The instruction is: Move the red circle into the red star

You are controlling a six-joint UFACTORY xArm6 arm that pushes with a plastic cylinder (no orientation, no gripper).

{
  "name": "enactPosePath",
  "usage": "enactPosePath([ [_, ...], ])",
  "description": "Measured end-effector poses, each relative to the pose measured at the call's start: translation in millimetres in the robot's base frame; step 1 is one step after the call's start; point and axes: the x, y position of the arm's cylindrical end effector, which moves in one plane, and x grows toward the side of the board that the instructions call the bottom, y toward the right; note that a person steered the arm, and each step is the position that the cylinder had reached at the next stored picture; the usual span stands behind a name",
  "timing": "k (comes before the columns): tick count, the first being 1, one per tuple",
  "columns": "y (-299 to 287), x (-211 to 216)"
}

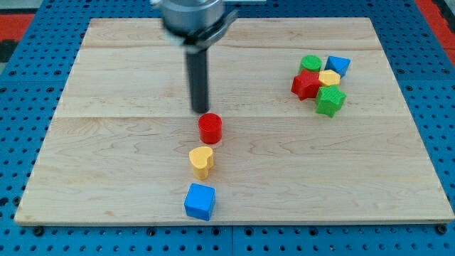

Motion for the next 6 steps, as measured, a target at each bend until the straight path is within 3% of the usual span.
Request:
enactPosePath([
  [1,-14.2,44.4],
  [2,15.9,31.1],
  [4,128.9,-42.8],
  [5,109.5,-21.0],
  [6,87.4,-46.9],
])
